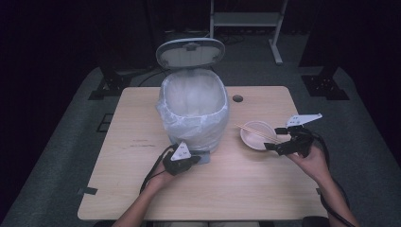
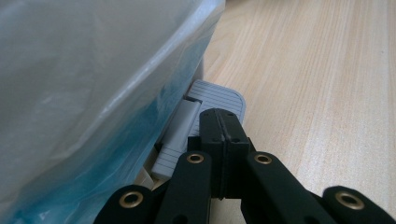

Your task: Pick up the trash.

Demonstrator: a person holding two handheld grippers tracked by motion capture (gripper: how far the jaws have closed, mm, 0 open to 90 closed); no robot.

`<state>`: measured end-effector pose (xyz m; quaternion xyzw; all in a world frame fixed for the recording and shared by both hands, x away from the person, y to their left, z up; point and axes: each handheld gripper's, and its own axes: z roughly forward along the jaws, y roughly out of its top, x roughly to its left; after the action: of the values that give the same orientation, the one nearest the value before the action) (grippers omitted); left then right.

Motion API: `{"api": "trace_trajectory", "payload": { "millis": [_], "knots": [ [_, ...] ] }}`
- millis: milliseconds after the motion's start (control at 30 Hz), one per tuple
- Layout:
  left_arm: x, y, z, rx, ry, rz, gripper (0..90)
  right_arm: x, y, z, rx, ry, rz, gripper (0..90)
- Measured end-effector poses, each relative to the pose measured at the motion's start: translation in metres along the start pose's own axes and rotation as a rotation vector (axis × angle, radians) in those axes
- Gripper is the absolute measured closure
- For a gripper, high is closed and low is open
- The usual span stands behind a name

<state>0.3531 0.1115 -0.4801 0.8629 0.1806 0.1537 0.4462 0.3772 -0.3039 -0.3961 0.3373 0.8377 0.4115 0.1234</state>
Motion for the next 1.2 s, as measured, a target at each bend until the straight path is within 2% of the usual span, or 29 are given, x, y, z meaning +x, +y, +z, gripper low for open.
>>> {"api": "trace_trajectory", "payload": {
  "millis": [167,233,367,533,733,833,967,1200],
  "knots": [
    [0.0,0.0,0.0,-0.003,-0.002,-0.006,90.0,-0.006,0.001,0.007,0.024,0.002,-0.005,15.3],
    [0.0,0.0,0.0,-0.003,-0.002,-0.005,90.0,-0.01,0.002,0.015,0.055,-0.001,-0.016,16.0],
    [0.0,0.0,0.0,0.005,-0.004,-0.001,90.0,-0.015,0.005,0.021,0.064,0.018,-0.029,23.1],
    [0.001,0.0,0.0,0.004,-0.007,-0.006,90.0,-0.023,0.014,0.031,0.087,0.012,-0.05,25.7],
    [0.0,0.0,0.0,0.001,-0.004,-0.009,90.0,-0.029,0.022,0.05,0.135,0.036,-0.065,34.6],
    [0.0,0.0,0.0,-0.001,-0.005,-0.013,90.0,-0.029,0.024,0.061,0.179,0.028,-0.088,39.4],
    [0.001,0.0,0.0,-0.001,-0.007,-0.014,90.0,-0.029,0.026,0.067,0.2,0.028,-0.103,43.7],
    [0.001,0.0,0.0,-0.001,-0.008,-0.015,90.0,-0.032,0.029,0.077,0.249,0.027,-0.114,56.9]
  ]
}}
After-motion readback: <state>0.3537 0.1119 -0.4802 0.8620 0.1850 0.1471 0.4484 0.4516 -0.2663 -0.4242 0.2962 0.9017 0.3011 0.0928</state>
